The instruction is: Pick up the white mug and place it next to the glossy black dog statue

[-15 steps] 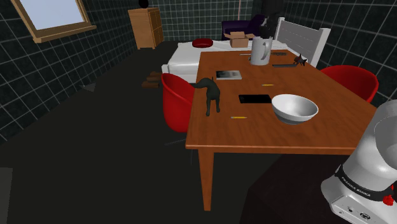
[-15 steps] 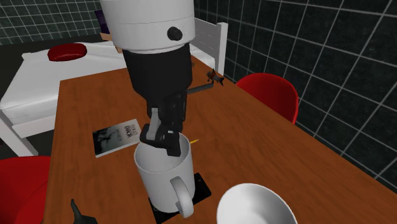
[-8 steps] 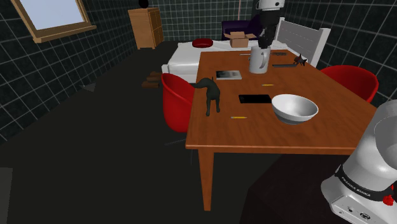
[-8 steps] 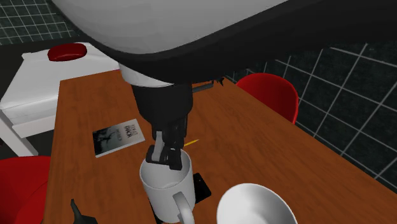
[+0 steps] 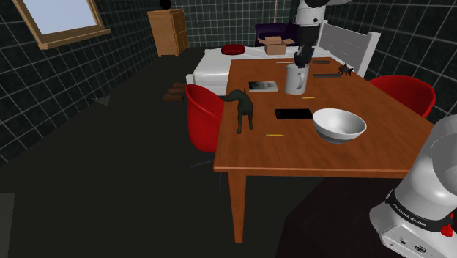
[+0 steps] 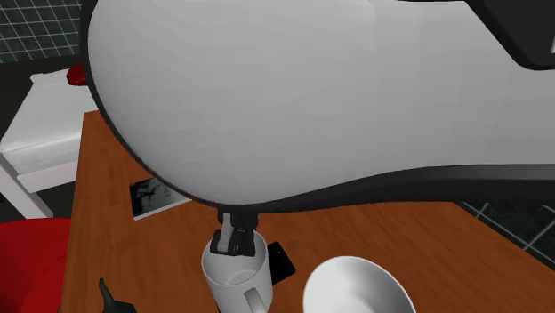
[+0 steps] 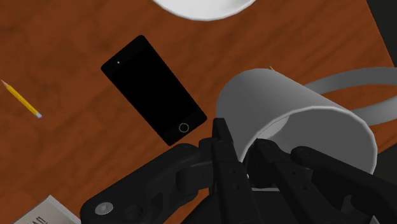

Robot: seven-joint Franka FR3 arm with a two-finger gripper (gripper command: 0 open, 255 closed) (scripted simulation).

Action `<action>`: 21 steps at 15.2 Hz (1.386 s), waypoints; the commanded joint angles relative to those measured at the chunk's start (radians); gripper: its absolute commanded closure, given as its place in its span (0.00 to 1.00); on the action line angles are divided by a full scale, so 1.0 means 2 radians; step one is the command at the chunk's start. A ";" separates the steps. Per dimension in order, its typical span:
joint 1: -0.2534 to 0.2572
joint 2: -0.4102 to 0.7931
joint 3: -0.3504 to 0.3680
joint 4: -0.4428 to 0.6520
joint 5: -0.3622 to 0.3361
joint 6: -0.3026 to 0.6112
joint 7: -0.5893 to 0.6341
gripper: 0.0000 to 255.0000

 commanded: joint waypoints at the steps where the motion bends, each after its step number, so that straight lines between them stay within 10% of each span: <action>1: -0.001 -0.001 -0.001 -0.014 -0.001 0.014 0.000 1.00; 21: -0.003 0.027 -0.008 -0.123 0.005 0.149 -0.007 1.00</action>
